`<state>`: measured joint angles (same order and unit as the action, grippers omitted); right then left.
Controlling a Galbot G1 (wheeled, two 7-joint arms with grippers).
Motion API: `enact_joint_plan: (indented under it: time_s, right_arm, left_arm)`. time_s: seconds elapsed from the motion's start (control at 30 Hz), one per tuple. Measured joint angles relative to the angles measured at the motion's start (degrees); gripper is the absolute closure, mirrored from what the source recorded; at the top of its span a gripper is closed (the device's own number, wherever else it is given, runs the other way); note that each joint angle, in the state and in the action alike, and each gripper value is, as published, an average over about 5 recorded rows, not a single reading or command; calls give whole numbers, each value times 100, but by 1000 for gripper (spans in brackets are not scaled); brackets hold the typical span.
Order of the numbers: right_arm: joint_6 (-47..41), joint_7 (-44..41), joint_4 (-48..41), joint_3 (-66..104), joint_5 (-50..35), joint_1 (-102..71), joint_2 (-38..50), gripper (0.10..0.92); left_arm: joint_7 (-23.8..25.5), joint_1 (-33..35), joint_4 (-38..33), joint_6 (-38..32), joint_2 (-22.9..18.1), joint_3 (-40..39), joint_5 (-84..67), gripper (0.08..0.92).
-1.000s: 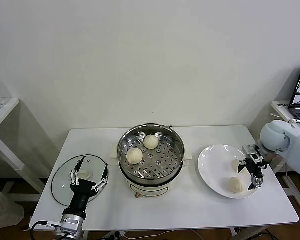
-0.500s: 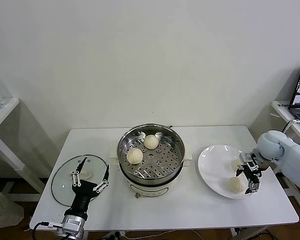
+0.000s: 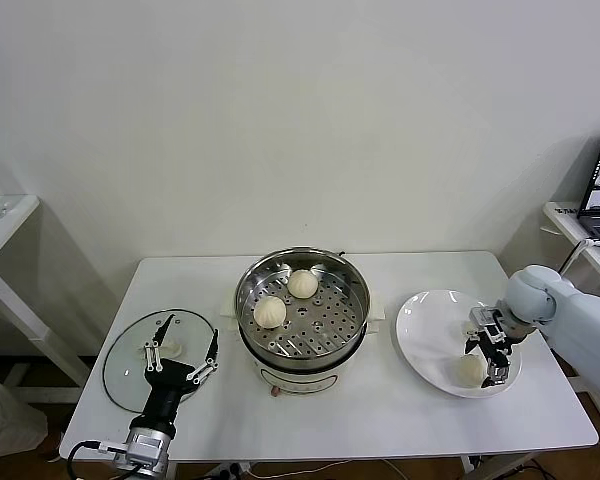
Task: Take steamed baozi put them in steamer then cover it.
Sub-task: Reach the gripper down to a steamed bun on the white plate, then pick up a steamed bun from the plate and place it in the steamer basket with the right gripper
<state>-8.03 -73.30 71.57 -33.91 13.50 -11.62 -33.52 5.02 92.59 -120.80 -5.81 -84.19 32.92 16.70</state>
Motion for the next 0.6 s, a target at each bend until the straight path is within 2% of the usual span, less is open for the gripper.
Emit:
enact_joint_plan:
  time_s: [0.2,0.6]
  right_arm:
    - [-7,-6,-4,1,-20,12,1,353]
    - [-56,-158,243,-414,-534,733,249,364]
  left_arm:
    - [1,-16,13,2,-2,14,0,177]
    - [-6,33,-70,17,-1,6,13,177]
